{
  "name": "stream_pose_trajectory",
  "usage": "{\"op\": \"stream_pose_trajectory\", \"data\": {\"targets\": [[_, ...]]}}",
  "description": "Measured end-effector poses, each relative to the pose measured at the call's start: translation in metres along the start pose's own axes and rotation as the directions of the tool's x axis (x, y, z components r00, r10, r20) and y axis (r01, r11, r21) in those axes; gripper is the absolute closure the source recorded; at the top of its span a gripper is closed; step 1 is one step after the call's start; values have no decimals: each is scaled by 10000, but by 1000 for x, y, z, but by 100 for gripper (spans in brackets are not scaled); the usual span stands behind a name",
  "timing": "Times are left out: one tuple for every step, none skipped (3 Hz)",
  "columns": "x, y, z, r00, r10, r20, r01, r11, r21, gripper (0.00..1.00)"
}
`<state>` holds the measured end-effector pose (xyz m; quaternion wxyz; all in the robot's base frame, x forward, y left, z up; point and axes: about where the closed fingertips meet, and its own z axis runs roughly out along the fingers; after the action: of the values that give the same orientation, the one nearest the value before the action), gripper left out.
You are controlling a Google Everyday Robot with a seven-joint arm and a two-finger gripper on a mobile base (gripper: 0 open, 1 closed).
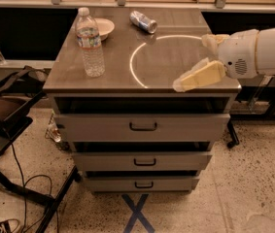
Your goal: Knock water bottle over
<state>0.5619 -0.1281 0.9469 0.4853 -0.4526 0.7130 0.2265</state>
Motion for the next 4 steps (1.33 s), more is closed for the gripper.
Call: {"op": "stream_pose_trajectory", "data": {"targets": [[-9,1,3,9997,53,251,-53,10000,5,0],[-8,1,5,9996,41,274,-42,10000,18,0],[-16,7,23,9946,113,1031,-139,9996,253,0],[-38,2,68,9766,6,2149,-19,10000,62,0]]}}
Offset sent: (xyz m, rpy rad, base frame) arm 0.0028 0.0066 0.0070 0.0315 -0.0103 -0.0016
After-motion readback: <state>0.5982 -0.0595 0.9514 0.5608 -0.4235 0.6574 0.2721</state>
